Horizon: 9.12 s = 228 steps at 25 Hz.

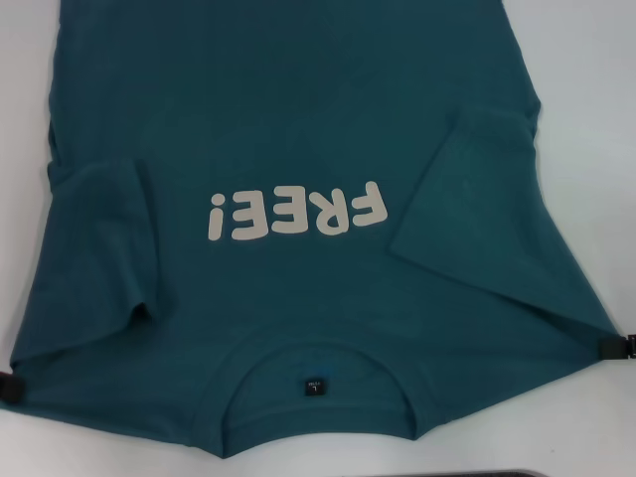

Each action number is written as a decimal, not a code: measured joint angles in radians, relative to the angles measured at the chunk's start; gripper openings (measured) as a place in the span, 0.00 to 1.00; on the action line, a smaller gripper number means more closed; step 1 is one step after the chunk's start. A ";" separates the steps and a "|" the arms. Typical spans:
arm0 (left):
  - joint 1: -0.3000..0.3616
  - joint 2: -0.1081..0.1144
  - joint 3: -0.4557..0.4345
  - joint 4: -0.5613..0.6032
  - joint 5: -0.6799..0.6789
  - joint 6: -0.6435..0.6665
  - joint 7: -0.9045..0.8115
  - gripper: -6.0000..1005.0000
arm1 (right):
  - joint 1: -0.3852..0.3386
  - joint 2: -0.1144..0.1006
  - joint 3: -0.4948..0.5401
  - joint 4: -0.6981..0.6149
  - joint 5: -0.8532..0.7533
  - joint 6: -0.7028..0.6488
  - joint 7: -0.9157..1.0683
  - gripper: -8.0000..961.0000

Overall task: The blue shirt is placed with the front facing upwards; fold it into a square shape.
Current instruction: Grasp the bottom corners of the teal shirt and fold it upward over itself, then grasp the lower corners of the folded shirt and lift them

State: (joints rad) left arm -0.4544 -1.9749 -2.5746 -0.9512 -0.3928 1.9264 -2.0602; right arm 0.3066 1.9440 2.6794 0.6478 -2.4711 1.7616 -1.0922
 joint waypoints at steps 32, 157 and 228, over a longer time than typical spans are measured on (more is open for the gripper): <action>-0.136 0.041 -0.103 0.149 -0.239 -0.138 0.038 0.04 | 0.121 0.004 0.048 -0.005 0.147 -0.024 -0.022 0.05; -0.231 -0.138 0.002 0.193 -0.600 -0.963 0.181 0.73 | 0.380 0.061 -0.116 -0.171 0.481 -0.832 -0.162 0.74; -0.028 -0.185 0.045 0.009 -0.612 -0.673 0.217 0.69 | 0.341 0.063 -0.194 -0.063 0.158 -0.623 0.123 0.72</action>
State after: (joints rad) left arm -0.4826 -2.1598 -2.5295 -0.9418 -1.0047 1.2533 -1.8436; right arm 0.6475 2.0070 2.4853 0.5852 -2.3131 1.1382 -0.9694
